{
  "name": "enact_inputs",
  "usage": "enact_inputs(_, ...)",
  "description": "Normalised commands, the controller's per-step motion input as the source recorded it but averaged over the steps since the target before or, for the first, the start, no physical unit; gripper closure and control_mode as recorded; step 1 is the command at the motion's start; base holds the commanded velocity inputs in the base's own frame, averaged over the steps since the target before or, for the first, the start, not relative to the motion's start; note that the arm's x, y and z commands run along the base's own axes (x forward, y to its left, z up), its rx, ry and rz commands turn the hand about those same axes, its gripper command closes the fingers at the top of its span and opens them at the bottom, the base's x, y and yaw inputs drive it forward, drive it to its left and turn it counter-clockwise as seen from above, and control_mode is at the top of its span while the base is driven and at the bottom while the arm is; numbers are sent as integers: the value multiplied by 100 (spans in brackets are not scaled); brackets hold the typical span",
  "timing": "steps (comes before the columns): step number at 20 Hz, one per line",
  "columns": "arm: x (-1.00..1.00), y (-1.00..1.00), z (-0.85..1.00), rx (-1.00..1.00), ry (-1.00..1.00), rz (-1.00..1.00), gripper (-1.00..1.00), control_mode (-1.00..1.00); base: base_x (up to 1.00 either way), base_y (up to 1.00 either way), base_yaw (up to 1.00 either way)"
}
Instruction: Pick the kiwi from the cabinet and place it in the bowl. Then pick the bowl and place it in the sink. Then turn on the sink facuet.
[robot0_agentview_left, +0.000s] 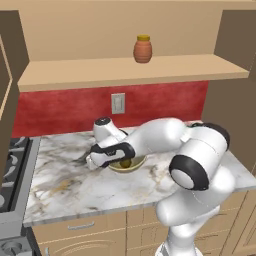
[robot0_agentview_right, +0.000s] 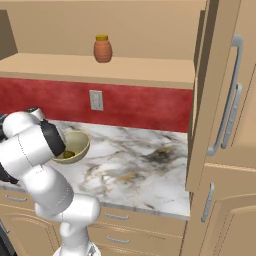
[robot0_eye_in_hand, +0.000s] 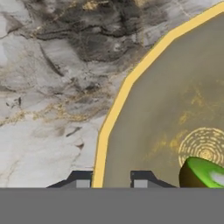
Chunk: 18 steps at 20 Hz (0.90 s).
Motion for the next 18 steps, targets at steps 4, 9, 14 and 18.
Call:
enact_inputs(4,-49,-4,3,-2,-1,-4,100,-100,0,0,0)
enact_inputs(9,-60,1,70,-14,-4,1,100,-100,0,0,0)
enact_inputs(14,-75,0,100,-27,-5,8,100,-100,0,0,0)
enact_inputs(18,-86,0,100,-33,-2,13,100,-100,0,0,0)
